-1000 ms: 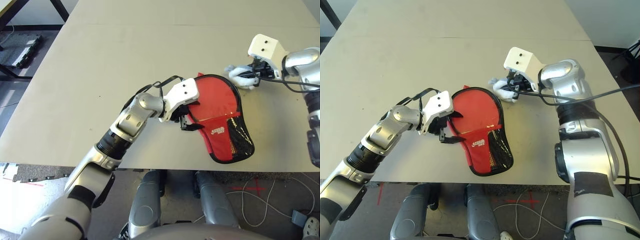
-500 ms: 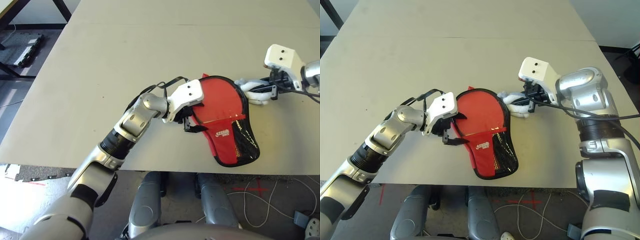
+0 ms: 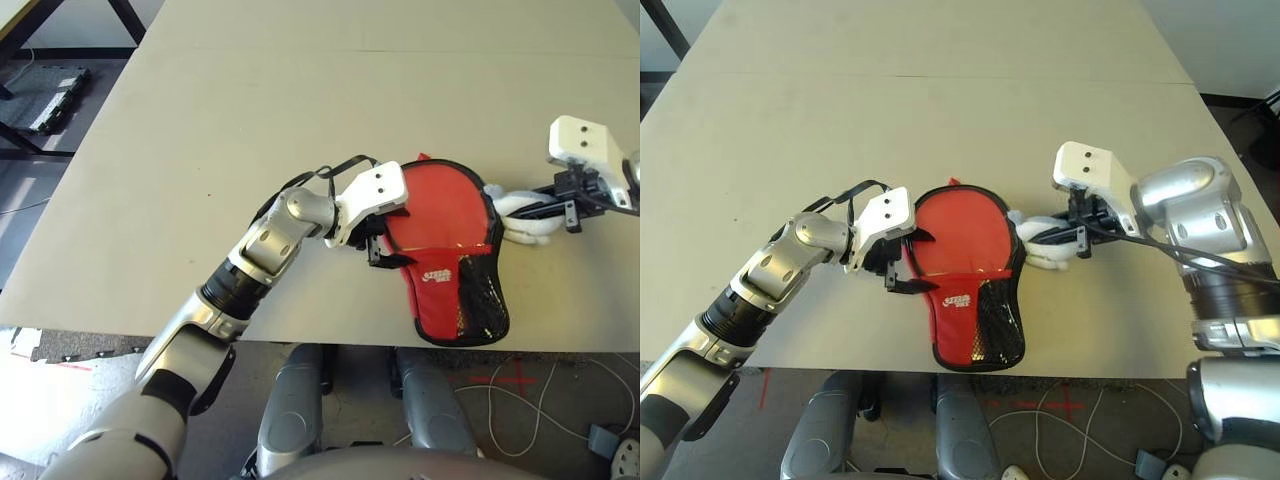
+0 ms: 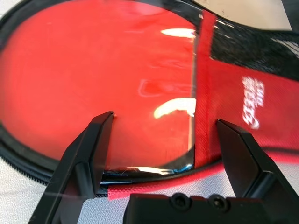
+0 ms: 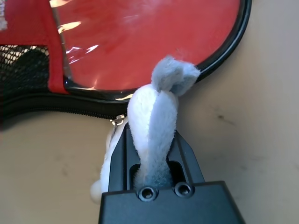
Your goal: Store the ping-pong paddle in its case and zip it.
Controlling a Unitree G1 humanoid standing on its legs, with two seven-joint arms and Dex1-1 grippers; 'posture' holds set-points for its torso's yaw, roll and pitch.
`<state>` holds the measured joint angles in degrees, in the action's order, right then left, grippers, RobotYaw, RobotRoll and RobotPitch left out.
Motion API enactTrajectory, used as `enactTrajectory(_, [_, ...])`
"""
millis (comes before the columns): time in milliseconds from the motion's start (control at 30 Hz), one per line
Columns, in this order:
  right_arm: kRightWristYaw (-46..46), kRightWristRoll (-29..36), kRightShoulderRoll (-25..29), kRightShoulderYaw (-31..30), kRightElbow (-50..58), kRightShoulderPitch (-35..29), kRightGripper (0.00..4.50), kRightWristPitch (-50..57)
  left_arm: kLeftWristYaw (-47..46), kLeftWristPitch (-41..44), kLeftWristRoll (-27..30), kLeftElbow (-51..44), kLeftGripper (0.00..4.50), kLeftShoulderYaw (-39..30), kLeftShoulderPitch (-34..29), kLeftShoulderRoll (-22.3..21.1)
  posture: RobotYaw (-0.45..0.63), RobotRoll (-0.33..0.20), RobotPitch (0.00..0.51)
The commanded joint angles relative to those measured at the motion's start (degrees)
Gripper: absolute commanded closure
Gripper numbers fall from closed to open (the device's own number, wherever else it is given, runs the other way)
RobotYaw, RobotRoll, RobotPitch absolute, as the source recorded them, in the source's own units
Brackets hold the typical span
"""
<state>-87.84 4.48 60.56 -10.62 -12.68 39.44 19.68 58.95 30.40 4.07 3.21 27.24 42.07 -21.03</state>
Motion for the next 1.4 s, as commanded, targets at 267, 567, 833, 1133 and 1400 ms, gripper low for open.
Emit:
enactTrajectory(267, [2.0,-1.9,-1.1,-0.3,-5.5,1.4,3.27,0.1,-0.9,3.2,-2.7,5.7,0.0,2.7,-2.4,-0.6,-0.09,0.0,0.285])
enactTrajectory(567, [-3.1,-6.3,2.5,-1.5,-21.9,10.8,0.48,-6.7,-1.2,2.9,-2.6,6.1,0.0,2.5,-2.1,-0.3,-0.08,0.0,0.287])
enactTrajectory(833, [-4.7,-8.4,4.9,-5.9,-35.0,17.2,0.03,-16.2,-1.3,3.0,-2.5,5.9,0.0,2.3,-2.2,-0.2,-0.07,0.0,0.287])
enactTrajectory(1133, [-4.7,-1.2,12.4,-20.0,-36.1,16.3,0.03,-19.8,-1.3,2.8,-2.6,5.7,0.0,2.3,-2.4,-0.1,-0.07,0.0,0.282])
enactTrajectory(1400, [-4.6,-1.0,8.6,-15.8,-43.0,22.3,0.03,-27.7,-0.9,2.4,-3.0,5.8,0.0,2.2,-2.4,-0.1,-0.07,0.0,0.275])
